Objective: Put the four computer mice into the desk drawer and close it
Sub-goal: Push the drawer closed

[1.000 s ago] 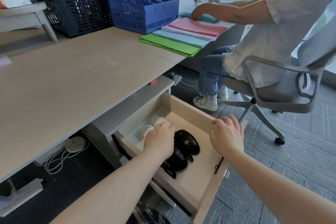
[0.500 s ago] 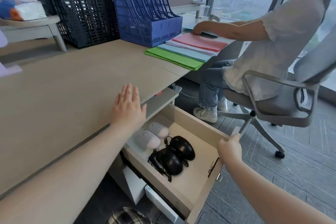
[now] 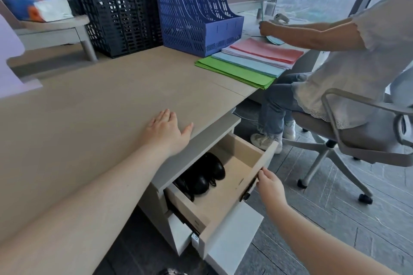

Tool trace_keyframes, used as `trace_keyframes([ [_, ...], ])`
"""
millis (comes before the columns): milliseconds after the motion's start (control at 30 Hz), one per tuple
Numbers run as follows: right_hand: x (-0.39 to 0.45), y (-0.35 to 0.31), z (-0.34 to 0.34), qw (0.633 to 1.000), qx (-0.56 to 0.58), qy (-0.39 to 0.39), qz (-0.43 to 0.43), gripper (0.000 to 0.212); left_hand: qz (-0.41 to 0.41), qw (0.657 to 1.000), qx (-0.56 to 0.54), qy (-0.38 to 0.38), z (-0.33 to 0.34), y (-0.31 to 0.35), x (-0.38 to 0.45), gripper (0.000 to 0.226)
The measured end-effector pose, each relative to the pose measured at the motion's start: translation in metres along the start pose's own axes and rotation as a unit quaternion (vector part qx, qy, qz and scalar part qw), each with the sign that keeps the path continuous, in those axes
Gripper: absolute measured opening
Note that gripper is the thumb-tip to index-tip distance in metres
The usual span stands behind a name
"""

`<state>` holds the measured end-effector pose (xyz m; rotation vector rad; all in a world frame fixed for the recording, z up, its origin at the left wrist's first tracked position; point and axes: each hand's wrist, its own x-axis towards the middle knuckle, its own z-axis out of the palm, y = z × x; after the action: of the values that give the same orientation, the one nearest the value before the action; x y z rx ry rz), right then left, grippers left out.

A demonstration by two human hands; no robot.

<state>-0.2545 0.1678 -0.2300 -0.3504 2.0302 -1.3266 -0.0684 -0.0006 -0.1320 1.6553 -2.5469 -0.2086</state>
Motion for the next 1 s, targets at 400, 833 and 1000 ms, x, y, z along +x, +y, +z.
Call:
trace_keyframes([
  [400,0.011,-0.032,0.065,0.999,-0.03,-0.038,-0.026,0.038,0.023,1.0,-0.004,0.0,0.001,-0.005,0.006,0.079],
  [833,0.034,-0.022,0.11,0.994,0.08,-0.071,-0.012,0.038,0.019,1.0,-0.012,0.001,0.004,-0.004,0.007,0.078],
  [1000,0.037,-0.022,0.117,0.996,0.06,-0.058,-0.022,0.039,0.024,1.0,-0.012,-0.002,0.004,-0.003,0.009,0.077],
])
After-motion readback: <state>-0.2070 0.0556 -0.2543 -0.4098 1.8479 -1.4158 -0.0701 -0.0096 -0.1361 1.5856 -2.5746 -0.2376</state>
